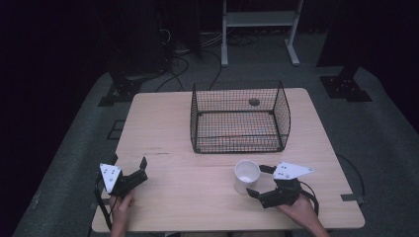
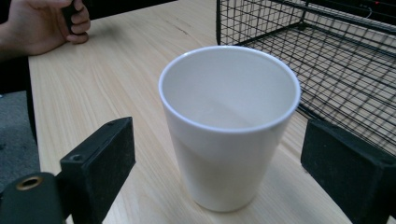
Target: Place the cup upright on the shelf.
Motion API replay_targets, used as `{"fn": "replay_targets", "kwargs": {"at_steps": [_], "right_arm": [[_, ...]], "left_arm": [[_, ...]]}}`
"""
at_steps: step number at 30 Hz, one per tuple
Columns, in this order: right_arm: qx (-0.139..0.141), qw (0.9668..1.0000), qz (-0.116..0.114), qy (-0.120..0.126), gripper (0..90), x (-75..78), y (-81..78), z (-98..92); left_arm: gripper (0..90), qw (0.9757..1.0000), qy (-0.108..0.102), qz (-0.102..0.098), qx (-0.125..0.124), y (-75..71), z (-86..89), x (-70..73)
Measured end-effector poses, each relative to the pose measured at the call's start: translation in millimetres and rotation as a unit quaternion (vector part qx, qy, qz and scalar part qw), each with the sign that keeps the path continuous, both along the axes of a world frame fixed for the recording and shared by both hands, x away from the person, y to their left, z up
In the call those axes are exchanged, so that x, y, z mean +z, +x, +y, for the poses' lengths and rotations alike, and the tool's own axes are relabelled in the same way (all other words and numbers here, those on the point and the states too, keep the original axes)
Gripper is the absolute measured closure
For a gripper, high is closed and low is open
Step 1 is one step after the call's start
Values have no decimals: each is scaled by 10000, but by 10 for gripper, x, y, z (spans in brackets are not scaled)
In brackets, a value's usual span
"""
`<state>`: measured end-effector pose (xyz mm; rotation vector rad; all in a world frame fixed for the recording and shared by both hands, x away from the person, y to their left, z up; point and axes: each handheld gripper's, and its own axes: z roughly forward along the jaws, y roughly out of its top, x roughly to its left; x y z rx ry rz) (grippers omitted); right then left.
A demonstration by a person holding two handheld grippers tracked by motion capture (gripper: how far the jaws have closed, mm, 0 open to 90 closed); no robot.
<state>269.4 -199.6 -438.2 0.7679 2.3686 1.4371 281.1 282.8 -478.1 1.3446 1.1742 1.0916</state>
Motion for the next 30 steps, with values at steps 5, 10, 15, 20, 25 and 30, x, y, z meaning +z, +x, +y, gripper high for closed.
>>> {"fn": "replay_targets", "kwargs": {"at_steps": [5,10,15,20,25,30], "right_arm": [[-6,10000,18,-42,90,-18,43,54],[18,10000,24,-49,90,-29,76,101],[23,10000,25,-46,90,-29,113,148],[28,10000,54,-41,99,-42,155,179],[-2,10000,65,-55,167,-55,183,188],[-8,10000,23,-95,196,-44,181,187]], "left_arm": [[0,10000,-9,1,2,0,3,0],[0,10000,-10,0,0,1,3,0],[0,10000,-15,1,4,1,4,0],[0,10000,-16,-2,2,1,4,0],[0,10000,-18,-1,4,1,5,0],[0,10000,-20,-1,5,1,5,0]]}}
